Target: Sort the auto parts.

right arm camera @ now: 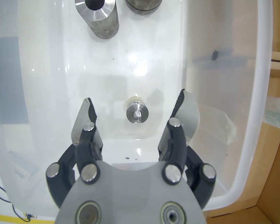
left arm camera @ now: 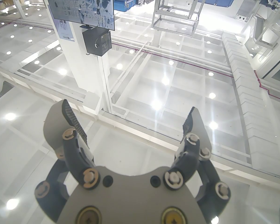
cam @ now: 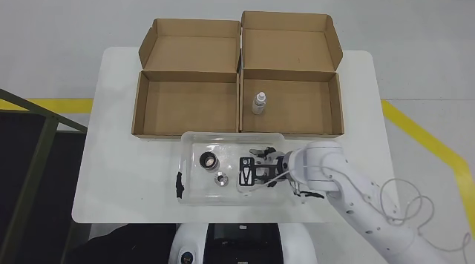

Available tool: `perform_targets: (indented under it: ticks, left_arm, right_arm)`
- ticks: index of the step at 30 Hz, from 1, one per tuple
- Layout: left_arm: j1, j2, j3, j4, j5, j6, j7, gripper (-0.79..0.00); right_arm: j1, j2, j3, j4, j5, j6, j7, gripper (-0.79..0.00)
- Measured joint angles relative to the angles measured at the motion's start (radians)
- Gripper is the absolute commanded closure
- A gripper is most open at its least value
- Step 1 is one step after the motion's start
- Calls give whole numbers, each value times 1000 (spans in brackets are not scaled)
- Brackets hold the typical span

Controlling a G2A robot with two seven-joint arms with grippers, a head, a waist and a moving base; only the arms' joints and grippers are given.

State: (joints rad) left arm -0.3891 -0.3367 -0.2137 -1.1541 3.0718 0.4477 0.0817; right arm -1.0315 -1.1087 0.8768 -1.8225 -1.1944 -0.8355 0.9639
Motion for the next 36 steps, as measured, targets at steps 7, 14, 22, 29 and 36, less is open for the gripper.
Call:
perform_targets:
  ticks: [7, 14, 22, 29, 36]
  left_arm:
    - [0, 0, 0, 0, 0, 0, 0, -785]
    - [0, 0, 0, 0, 0, 0, 0, -785]
    - [0, 0, 0, 0, 0, 0, 0, -785]
    - [0, 0, 0, 0, 0, 0, 0, -785]
    - [0, 0, 0, 0, 0, 0, 0, -785]
  right_arm:
    - [15, -1, -20, 23, -5, 17, 7, -326]
    - [31, -3, -36, 34, -11, 31, 16, -105]
    - [31, 1, -36, -7, -8, 37, 16, 0]
    - [25, 9, -16, -97, 8, 17, -31, 0]
    - [41, 7, -9, -130, -13, 40, -102, 0]
